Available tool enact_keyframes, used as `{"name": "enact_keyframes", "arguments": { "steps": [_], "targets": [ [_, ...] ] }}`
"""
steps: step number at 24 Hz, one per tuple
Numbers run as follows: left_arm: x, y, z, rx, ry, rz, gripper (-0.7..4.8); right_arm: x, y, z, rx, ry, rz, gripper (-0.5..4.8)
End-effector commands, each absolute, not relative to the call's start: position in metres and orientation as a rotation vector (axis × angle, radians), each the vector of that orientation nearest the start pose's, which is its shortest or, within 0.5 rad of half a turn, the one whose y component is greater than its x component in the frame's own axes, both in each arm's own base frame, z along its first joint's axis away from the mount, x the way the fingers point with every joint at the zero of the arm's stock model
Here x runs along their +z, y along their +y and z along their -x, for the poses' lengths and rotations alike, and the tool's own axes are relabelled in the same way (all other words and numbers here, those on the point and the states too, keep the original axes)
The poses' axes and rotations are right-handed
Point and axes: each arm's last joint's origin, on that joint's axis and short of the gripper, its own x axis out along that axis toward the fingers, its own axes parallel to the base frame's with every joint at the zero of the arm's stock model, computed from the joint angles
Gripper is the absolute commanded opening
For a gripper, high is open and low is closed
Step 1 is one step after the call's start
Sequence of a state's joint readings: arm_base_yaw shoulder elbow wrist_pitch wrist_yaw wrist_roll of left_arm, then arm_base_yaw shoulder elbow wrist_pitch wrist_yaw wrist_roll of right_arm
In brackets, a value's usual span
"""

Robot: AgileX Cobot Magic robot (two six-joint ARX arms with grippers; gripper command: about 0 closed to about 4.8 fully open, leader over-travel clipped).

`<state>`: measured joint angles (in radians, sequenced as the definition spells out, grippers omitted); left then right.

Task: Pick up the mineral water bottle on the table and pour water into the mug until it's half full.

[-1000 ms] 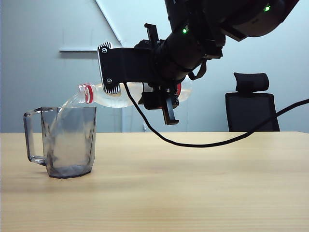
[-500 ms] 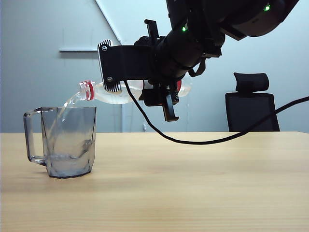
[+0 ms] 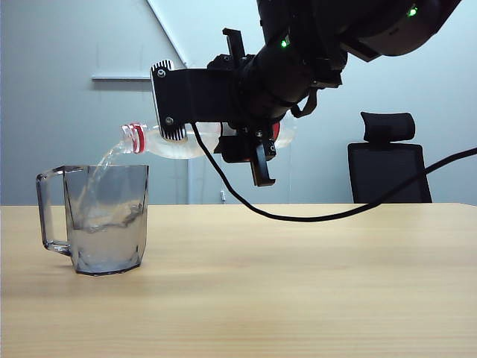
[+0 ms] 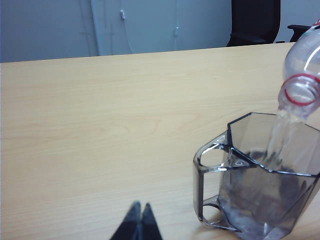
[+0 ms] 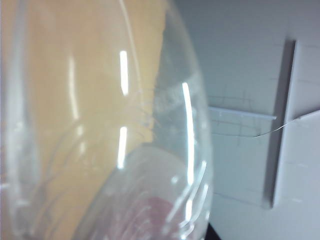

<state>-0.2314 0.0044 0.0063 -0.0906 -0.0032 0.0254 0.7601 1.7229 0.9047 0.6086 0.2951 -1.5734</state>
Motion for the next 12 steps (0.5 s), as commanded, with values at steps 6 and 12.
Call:
{"name": "enact_keyframes", "arguments": {
  "steps": [6, 12],
  "targets": [
    [0.1582, -0.0223, -0.0946, -0.23, 0.075, -0.031, -0.02, 0.2056, 0.2487, -0.2634, 0.535, -0.063, 1.342, 2.38],
    [0.1583, -0.0223, -0.0946, -0.233, 0.075, -0.031, -0.02, 0.2116, 0.2475, -0.264, 0.444, 0.009, 1.01, 2.38]
  ]
}}
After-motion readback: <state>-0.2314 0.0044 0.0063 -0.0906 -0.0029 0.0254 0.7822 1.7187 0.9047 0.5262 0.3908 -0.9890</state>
